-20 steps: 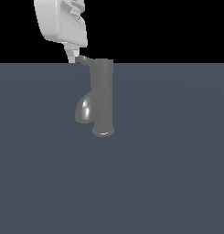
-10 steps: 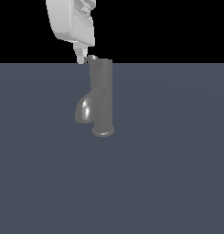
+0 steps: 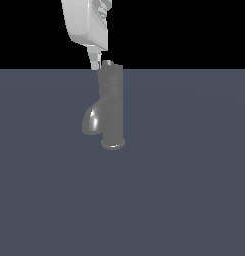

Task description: Turn on the faucet by rotating a designated handle.

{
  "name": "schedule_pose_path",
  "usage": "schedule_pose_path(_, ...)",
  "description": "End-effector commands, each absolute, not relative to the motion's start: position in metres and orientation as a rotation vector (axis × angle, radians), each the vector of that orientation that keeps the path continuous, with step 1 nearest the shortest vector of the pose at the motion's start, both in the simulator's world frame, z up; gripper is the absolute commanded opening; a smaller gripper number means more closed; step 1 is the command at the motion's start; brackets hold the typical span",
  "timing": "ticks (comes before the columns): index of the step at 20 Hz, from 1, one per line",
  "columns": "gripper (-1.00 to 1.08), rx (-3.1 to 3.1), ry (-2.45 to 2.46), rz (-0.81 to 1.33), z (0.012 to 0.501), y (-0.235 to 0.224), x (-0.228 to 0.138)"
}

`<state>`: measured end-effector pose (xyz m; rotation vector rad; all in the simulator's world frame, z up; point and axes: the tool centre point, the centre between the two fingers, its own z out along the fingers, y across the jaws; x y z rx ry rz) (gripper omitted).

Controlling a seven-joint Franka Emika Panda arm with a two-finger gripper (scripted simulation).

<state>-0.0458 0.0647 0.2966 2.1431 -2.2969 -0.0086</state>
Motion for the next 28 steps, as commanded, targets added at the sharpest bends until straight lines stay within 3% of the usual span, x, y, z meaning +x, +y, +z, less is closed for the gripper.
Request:
schedule_pose_path(1, -1.00, 2.088, -2.350, 0.000, 0.297, 0.027, -0.037)
schedule_pose_path(10, -1.00, 2.055, -2.377, 0.000, 0.297, -0.020, -0.024)
schedule_pose_path(11, -1.00, 2.055, -2.377, 0.000, 0.297, -0.020, -0.024)
schedule_pose_path(12, -1.00, 2.154, -2.291, -0.026, 0.297, 0.031, -0.030)
schedule_pose_path(28, -1.00, 2.102, -2.337, -0.012, 0.296, -0.009, 0.007)
